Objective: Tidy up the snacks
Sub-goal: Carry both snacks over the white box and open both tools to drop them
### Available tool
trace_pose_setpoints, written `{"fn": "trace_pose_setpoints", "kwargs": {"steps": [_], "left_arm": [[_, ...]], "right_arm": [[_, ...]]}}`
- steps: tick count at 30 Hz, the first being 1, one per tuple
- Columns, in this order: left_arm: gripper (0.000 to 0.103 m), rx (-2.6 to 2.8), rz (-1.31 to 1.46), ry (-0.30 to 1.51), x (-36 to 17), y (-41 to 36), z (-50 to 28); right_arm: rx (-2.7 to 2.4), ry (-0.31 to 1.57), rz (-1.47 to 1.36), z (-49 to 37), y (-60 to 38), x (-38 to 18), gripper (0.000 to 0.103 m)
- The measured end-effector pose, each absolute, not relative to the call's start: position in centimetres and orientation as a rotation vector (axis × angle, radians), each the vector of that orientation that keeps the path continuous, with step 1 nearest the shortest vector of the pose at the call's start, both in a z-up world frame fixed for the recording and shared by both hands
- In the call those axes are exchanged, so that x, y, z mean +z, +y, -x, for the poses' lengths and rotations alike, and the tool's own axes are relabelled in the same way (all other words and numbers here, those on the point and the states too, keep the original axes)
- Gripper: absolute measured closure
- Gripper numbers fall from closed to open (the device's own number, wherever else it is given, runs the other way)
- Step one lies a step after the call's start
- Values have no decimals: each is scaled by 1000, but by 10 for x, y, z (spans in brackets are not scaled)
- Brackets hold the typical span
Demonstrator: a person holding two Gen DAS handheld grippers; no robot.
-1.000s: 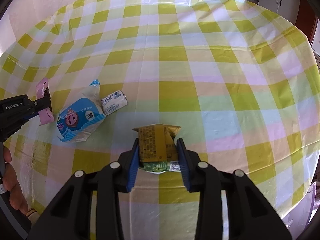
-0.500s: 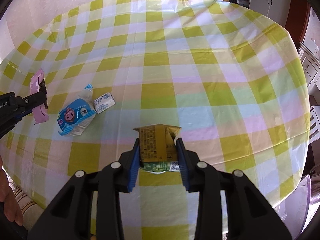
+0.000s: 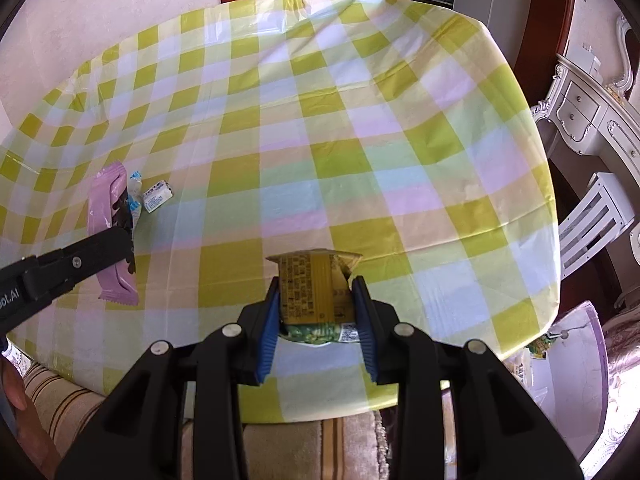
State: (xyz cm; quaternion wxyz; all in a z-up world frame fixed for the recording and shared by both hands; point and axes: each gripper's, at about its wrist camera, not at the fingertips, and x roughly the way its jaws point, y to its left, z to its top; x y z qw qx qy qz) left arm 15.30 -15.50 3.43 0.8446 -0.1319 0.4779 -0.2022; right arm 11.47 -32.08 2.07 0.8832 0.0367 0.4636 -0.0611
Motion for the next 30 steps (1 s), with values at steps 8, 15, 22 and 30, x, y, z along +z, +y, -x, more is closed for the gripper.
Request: {"fn": "trace_pose_setpoints", "kwargs": {"steps": [8, 15, 22, 30], "left_arm": [[86, -585, 165, 1051, 35, -220, -119], [86, -763, 114, 1160, 21, -278, -89], [86, -929, 36, 1297, 3, -330, -61], [85, -1089, -156, 1449, -24, -383, -28]], "right_arm": [[-229, 960, -112, -76, -381, 30, 68], [-353, 978, -146, -42, -443, 28, 68], [-465, 1025, -190, -6, -493, 12, 68], [-551, 1086, -239, 37, -527, -13, 68]]}}
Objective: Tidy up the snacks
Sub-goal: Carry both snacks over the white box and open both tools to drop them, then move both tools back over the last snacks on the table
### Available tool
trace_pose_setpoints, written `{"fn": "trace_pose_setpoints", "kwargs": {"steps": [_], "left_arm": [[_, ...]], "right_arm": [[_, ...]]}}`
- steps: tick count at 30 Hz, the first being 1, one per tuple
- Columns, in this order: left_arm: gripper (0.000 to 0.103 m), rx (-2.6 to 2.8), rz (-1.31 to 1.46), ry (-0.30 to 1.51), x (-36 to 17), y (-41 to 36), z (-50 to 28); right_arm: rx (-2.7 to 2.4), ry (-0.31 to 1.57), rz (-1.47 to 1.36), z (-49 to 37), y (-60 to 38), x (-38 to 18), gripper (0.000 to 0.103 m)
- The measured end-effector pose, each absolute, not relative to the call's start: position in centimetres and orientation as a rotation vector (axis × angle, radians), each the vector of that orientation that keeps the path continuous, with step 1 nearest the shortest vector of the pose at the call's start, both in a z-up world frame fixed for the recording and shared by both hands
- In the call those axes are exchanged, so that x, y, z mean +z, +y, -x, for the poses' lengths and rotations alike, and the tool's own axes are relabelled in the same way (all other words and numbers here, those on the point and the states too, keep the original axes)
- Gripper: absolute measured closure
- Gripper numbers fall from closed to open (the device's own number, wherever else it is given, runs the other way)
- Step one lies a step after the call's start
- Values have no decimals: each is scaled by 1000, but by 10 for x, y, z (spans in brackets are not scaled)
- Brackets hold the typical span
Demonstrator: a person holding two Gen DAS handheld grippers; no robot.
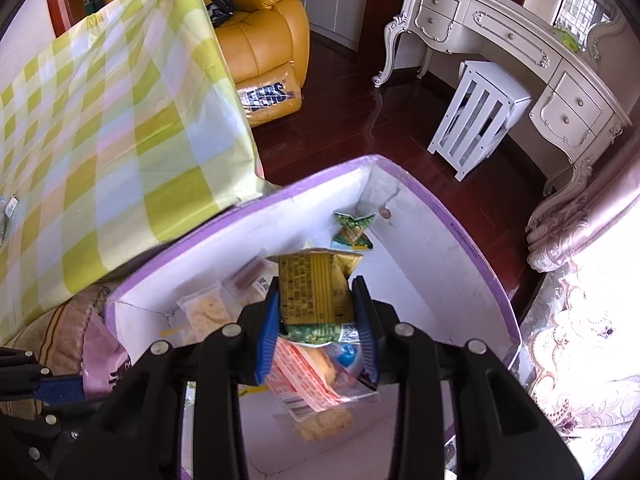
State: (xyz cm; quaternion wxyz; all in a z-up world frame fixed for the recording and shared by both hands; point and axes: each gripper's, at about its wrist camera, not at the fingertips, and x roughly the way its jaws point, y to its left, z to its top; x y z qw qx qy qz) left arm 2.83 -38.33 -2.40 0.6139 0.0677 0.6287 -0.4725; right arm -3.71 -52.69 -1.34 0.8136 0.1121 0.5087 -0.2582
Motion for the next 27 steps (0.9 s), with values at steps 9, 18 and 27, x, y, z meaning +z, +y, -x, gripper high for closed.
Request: {"fn": "trace_pose_setpoints", "kwargs": {"steps": [9, 18, 27], "left_arm": [[85, -1188, -360, 1506, -41, -415, 8], [82, -1200, -388, 1518, -49, -420, 13], [45, -1250, -323, 1481, -36, -414, 9]], "right_arm": [[-644, 1150, -336, 86, -563, -47, 68], [-701, 1196, -354, 98, -572, -69, 67], [-758, 1245, -286, 89, -565, -72, 41]]}}
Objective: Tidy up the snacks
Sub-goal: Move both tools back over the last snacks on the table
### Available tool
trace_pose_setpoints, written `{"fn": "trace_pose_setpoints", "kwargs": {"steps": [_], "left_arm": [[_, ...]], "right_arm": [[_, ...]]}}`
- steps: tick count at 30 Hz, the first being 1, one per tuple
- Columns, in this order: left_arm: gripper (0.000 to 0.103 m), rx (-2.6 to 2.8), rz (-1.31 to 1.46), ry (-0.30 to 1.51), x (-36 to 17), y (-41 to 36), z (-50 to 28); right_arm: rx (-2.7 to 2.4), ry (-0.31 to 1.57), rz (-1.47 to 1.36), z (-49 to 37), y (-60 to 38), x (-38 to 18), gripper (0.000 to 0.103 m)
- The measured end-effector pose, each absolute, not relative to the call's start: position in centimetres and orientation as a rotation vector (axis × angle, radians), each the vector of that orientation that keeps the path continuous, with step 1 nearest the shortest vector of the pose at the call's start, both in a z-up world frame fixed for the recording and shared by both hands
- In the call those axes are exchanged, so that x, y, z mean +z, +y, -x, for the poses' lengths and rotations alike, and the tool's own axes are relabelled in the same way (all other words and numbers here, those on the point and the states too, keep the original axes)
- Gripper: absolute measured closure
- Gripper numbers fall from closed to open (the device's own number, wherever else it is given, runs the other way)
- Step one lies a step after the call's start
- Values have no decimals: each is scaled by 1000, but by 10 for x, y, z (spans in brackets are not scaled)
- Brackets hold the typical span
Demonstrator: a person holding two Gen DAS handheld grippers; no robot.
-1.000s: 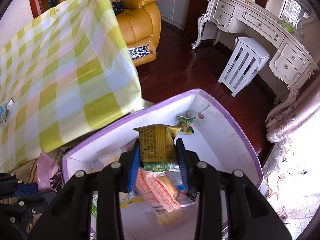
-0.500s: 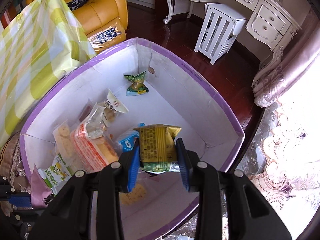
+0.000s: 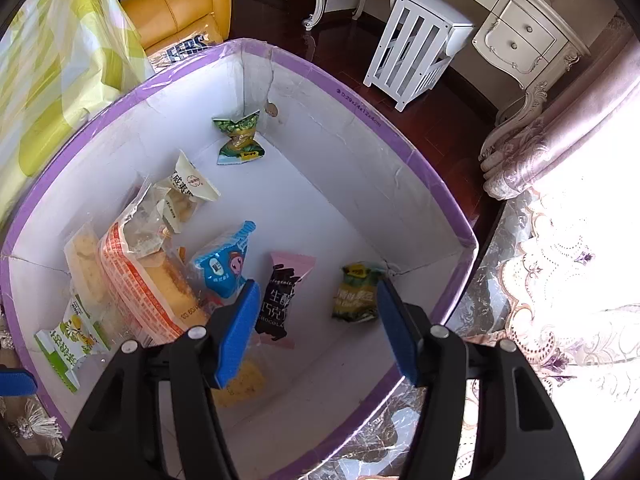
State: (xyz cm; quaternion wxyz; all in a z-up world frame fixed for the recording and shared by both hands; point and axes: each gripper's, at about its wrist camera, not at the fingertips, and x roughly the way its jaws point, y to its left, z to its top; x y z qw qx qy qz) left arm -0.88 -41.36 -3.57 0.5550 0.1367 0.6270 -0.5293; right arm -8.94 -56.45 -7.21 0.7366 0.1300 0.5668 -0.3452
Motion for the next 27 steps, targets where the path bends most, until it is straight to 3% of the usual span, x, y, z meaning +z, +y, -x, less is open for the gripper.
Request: {"fn": "trace_pose_setpoints", "kwargs": {"steps": [16, 27], "left_arm": [[40, -1099, -193, 1151, 40, -341, -48], [35, -789, -75, 1015, 56, -264, -117]], "right_arm": [[-695, 1065, -163, 18, -497, 21, 28], [-528, 1011, -153, -42, -427, 48, 27]]}}
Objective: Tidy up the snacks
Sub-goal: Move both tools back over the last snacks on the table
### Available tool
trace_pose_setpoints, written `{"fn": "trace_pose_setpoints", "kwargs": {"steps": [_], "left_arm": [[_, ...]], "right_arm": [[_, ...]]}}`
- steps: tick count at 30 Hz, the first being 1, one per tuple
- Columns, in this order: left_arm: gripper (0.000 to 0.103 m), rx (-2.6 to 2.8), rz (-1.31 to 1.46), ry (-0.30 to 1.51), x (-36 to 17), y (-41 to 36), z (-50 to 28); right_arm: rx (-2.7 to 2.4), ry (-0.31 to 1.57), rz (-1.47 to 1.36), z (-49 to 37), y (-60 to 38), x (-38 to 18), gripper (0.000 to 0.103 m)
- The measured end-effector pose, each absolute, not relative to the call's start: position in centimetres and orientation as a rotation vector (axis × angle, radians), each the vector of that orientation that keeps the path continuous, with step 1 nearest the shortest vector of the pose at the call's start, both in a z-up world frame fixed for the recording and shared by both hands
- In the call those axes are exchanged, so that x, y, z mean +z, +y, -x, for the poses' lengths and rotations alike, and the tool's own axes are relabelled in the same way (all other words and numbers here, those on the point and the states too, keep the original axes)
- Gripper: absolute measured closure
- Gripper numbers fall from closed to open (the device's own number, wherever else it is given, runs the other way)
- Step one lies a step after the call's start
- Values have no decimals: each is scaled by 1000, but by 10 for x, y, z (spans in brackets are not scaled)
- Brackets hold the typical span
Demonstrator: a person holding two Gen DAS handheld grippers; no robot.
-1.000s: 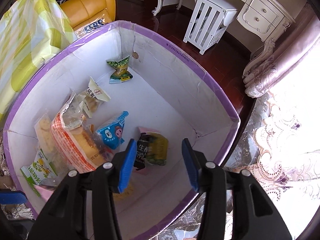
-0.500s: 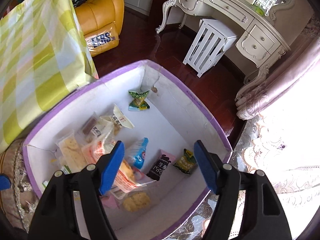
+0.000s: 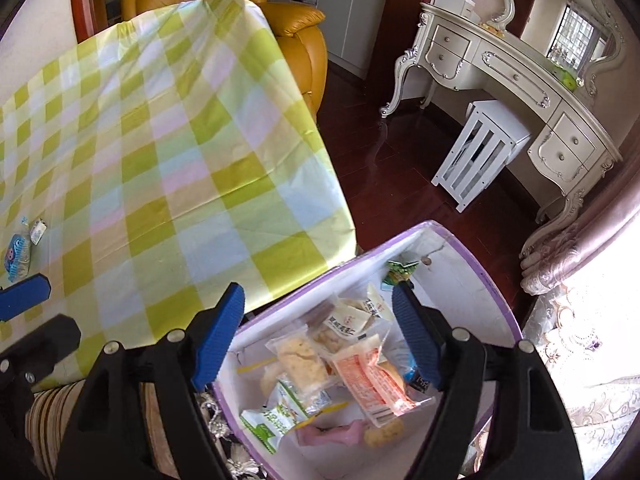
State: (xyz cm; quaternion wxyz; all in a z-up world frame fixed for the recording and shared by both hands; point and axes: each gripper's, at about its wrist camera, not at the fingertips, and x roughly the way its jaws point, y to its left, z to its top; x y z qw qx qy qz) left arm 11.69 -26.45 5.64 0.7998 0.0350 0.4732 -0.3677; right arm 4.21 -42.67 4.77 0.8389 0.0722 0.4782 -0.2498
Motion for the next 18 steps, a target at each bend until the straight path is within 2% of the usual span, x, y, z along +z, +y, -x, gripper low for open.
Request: {"fn": "trace_pose_setpoints", "kwargs": {"steps": [18], "left_arm": [[33, -432, 123, 959, 54, -137, -183]], "right_arm": [[-298, 996, -141, -112, -321, 36, 27]]}}
